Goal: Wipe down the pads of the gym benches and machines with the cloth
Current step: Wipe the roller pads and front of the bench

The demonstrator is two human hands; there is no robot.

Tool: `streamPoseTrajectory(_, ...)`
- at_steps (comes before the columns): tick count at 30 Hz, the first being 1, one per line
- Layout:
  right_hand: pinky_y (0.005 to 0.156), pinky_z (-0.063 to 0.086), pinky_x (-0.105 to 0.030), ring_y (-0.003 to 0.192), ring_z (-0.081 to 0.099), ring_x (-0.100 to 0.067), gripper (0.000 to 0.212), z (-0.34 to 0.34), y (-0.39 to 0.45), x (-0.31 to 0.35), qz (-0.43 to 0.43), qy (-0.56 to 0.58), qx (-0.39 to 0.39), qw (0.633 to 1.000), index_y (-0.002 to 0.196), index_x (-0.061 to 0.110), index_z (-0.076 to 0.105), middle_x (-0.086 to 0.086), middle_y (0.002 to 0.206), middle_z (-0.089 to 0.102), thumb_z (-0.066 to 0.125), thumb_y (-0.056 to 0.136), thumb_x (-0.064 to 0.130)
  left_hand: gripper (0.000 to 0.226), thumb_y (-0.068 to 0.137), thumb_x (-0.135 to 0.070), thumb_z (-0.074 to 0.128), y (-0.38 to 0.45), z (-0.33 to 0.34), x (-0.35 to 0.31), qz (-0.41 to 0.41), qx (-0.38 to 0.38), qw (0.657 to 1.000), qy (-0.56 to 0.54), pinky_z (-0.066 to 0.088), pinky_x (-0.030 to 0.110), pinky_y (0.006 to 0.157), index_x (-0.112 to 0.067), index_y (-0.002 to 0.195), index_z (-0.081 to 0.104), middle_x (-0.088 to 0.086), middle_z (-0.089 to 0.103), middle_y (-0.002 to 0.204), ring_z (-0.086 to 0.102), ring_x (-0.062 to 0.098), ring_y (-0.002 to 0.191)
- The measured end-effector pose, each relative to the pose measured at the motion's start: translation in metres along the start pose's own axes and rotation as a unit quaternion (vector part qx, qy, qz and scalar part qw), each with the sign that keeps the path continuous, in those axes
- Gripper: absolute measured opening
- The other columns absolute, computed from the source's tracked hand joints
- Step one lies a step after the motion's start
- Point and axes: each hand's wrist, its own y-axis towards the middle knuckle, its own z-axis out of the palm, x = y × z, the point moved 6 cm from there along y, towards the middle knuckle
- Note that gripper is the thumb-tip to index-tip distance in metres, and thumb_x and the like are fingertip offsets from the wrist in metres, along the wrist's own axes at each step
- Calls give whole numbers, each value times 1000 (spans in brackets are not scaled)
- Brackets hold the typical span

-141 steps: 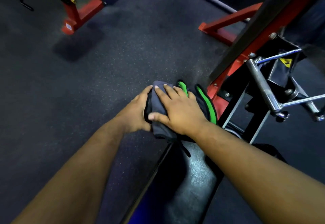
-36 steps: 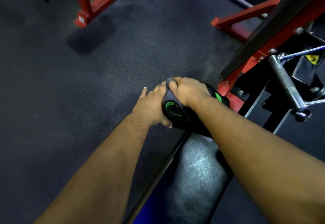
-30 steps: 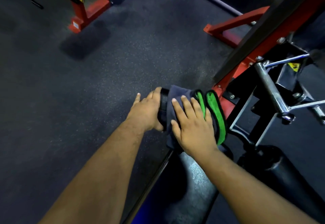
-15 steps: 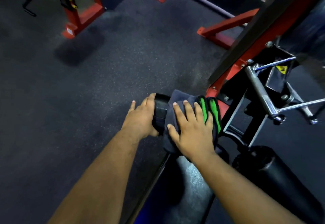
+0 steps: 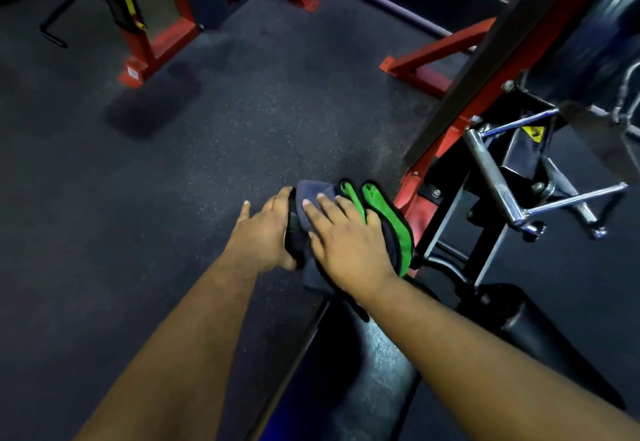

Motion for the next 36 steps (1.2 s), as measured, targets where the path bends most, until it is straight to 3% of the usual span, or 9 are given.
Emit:
streamPoseTrajectory(4,92,43,-43,135,51,-22,55,2,-38,-39,-15,-32,-26,999,149,32,47,5,153,50,42,96,45,152,49,-43,96,-10,-5,-6,-40,8,999,-5,-3,55,125,-32,157,-11,1,38,157,45,25,141)
streamPoseTrajectory(9,98,46,-48,134,49,-31,48,-24,-59,-90,156,43,42,986,150,28,47,0,152,51,40,105,40,146,69,-53,87,-57,-8,-30,-80,-15,997,18,5,63,123,-21,156,-26,2,-4,171,14,25,156)
streamPoseTrajectory(12,100,50,-44,124,58,-31,47,-60,-90,-86,148,164,4,975,144,22,56,-4,140,62,45,102,39,130,78,-64,74,-108,-16,-57,-66,-48,996,-41,16,60,123,-23,159,-19,-2,-11,170,8,23,156)
streamPoseTrajectory(18,104,33,-8,125,55,-14,46,-131,-172,-30,141,467,-45,872,140,13,58,-5,136,62,57,98,33,75,96,-49,63,-223,-18,-141,-43,11,908,-416,36,30,117,-18,156,33,1,41,158,42,13,142)
streamPoseTrajectory(21,114,37,-25,132,50,-12,55,-147,-203,-14,173,563,-13,808,145,23,51,-3,143,54,60,94,40,41,93,-34,73,-278,-21,-166,-22,11,890,-456,51,15,90,-23,131,60,-11,69,122,65,5,113)
streamPoseTrajectory(24,111,43,-35,127,53,-14,51,-172,-244,-8,159,583,21,796,146,29,47,-3,146,49,64,98,37,23,87,-22,77,-340,-25,-172,-28,-42,899,-435,59,40,90,-16,108,71,1,77,102,72,23,102)
streamPoseTrajectory(28,116,34,-31,137,43,-12,63,-208,-293,-5,5,506,40,862,153,30,40,1,154,39,61,96,45,35,74,-46,63,-421,-27,-184,-13,-102,958,-268,56,47,82,-29,103,71,-8,75,94,71,14,91)
streamPoseTrajectory(33,124,18,-38,155,15,-15,62,-232,-361,29,-267,347,66,897,149,52,37,9,169,19,51,91,66,44,72,-36,57,-508,-24,-205,-24,-157,978,-133,53,38,85,-31,112,71,-12,66,102,64,13,98)
streamPoseTrajectory(36,118,29,-55,154,20,-20,46,-239,-395,40,-301,260,28,917,126,43,56,8,159,37,54,87,68,43,70,-27,62,-562,-16,-206,-38,-188,973,-127,51,32,86,-32,111,73,-13,60,99,63,11,97)
